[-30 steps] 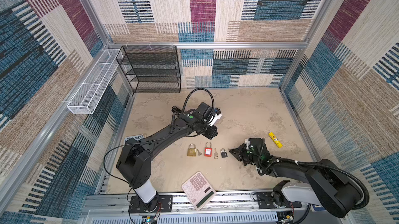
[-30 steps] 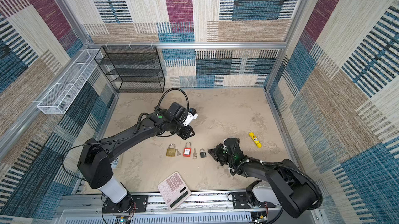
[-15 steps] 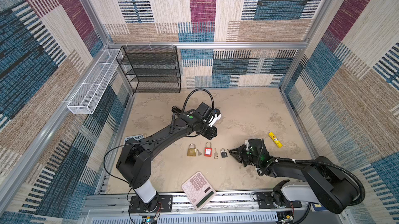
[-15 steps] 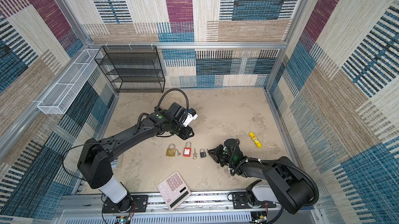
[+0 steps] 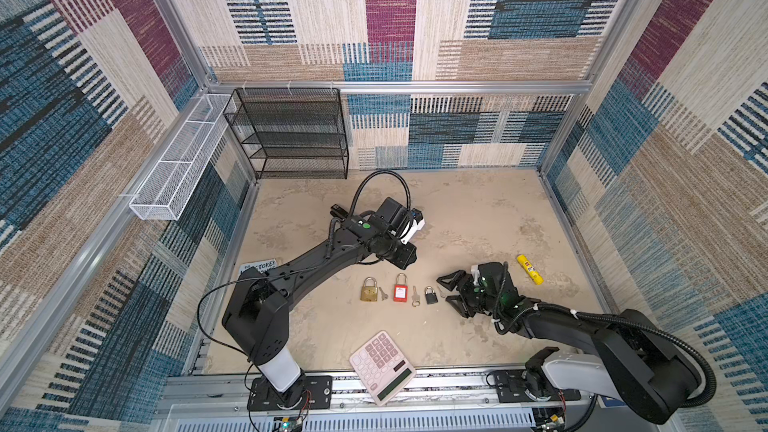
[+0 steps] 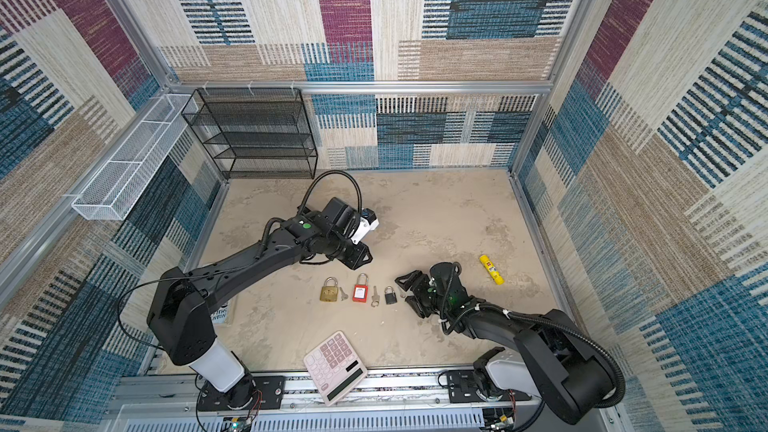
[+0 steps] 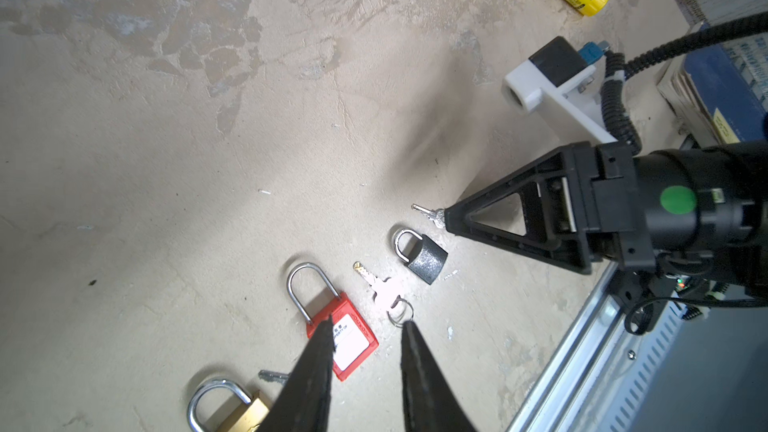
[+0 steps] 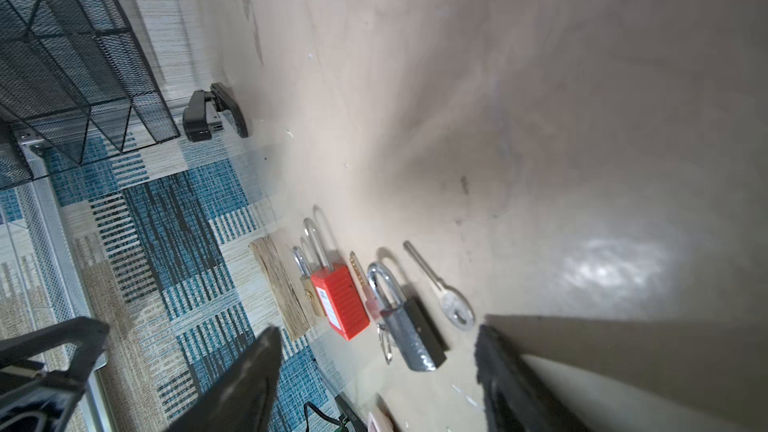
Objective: Lock with the key
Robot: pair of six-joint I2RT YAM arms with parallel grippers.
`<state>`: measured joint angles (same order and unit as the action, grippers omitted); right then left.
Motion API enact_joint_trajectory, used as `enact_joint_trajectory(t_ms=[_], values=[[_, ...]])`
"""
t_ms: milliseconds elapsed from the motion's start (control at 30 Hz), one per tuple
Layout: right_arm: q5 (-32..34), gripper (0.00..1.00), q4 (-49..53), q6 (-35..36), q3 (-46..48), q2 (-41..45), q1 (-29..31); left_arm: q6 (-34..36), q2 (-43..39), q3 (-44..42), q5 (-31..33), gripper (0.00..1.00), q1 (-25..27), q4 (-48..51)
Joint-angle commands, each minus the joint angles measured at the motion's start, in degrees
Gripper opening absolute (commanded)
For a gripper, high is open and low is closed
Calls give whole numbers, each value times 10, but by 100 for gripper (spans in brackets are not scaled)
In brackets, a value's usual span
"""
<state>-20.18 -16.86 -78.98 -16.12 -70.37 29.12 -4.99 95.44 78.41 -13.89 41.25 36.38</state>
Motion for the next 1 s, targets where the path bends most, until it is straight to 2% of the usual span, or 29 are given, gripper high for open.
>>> enact_joint_trajectory(t_ms=[0,100,167,200,267,300,333,467,567,600,700,800,967], values=[[53,99,108,15,-21,16,1,-3,-7,-3,0,31,-3,3],[119,99,177,59,-58,44,1,-8,-18,-12,-1,32,-6,-3],[165,99,215,96,-86,60,1,-13,-26,-22,3,36,-10,-14],[187,99,227,114,-97,70,1,-16,-30,-28,4,42,-12,-21],[230,99,243,149,-115,89,1,-22,-39,-34,7,64,-17,-31],[252,99,246,167,-122,100,1,-26,-44,-38,10,97,-19,-36],[277,99,249,184,-127,111,0,-29,-50,-41,14,100,-21,-43],[385,99,221,267,-135,155,0,-30,-96,-75,63,100,-26,-89],[488,99,164,379,-129,204,0,-20,-174,-150,97,100,-30,-183],[515,99,135,435,-125,217,-1,-21,-208,-181,106,100,-35,-222],[563,99,68,570,-124,234,-5,-36,-309,-284,148,100,-63,-327],[557,99,20,643,-114,229,-25,-55,-408,-371,219,100,-103,-377],[510,99,-80,688,-54,199,-94,-27,-556,-484,335,100,-156,-400]])
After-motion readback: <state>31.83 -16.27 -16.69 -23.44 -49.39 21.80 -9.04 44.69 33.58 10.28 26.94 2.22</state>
